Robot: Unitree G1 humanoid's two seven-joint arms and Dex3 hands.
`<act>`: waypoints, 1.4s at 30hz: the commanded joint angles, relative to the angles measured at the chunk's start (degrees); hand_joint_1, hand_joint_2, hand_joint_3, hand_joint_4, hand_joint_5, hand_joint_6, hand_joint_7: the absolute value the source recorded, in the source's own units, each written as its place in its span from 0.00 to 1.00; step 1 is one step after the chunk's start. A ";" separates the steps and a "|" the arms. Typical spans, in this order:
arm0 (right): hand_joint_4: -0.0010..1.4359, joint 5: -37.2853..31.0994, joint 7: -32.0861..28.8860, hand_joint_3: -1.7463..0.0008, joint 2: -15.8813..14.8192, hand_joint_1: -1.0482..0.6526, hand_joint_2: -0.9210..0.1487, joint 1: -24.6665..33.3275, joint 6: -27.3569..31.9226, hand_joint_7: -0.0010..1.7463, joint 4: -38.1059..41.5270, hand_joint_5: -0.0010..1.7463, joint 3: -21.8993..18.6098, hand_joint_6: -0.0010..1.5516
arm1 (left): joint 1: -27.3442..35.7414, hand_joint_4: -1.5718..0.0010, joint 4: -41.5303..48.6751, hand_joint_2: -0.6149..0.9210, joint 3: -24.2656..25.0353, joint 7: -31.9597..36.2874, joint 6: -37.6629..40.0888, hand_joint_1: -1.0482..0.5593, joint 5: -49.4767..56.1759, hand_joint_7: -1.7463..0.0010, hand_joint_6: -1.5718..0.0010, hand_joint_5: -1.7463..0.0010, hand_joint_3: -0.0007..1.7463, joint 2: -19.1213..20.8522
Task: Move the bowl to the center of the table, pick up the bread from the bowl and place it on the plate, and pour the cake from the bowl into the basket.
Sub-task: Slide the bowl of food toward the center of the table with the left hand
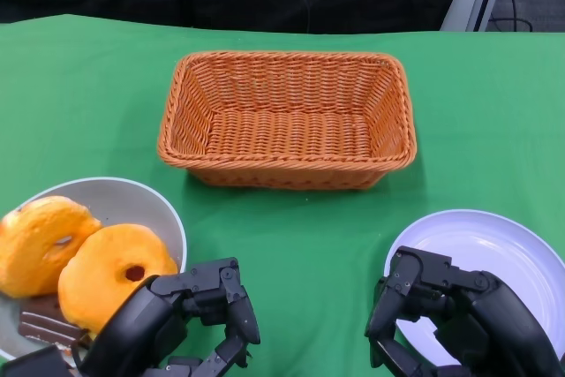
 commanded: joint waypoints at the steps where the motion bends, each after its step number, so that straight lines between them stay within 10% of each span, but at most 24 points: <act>1: 0.46 -0.04 -0.25 0.41 -0.24 0.51 0.41 0.00 -0.31 0.81 -0.01 0.97 -0.31 0.41 | 0.15 0.57 -0.76 0.82 0.80 -0.57 -1.18 0.57 -1.26 0.15 0.58 0.00 0.57 0.52; 9: 0.45 -0.53 -0.39 0.44 0.01 0.50 0.39 -0.63 -0.99 0.81 1.27 0.96 -0.38 0.41 | -3.33 0.55 -3.26 0.87 5.14 1.69 -8.58 0.58 -2.44 0.23 0.54 0.08 0.49 -0.30; 13: 0.45 -0.48 -0.33 0.44 0.01 0.51 0.38 -0.84 -1.28 0.81 1.84 0.96 -0.53 0.41 | -4.53 0.53 -5.41 0.98 8.31 6.15 -9.25 0.51 -0.60 0.44 0.50 0.24 0.24 -1.01; 22: 0.45 -0.74 -0.61 0.44 0.08 0.51 0.38 -0.93 -0.88 0.80 1.87 0.96 -0.34 0.41 | -10.89 0.53 1.15 1.00 16.76 13.49 -16.38 0.38 3.53 0.97 0.46 0.73 0.13 -0.51; 28: 0.45 -1.21 -1.14 0.45 0.17 0.50 0.37 -0.92 -0.40 0.80 1.58 0.96 -0.15 0.41 | -15.82 0.57 8.63 1.00 24.89 24.70 -15.19 0.28 12.67 1.00 0.55 0.95 0.15 2.70; 36: 0.45 -0.76 -0.98 0.46 0.14 0.50 0.37 -1.25 -1.14 0.80 2.31 0.96 -0.13 0.41 | -22.73 0.59 27.71 1.00 28.21 32.80 -16.80 0.27 15.63 1.00 0.59 0.98 0.17 8.76; 42: 0.45 -1.23 -1.20 0.47 0.39 0.50 0.36 -1.56 -1.76 0.80 3.01 0.96 0.03 0.41 | -23.55 0.64 31.65 1.00 27.27 45.13 -3.98 0.27 23.04 1.00 0.63 1.00 0.24 9.53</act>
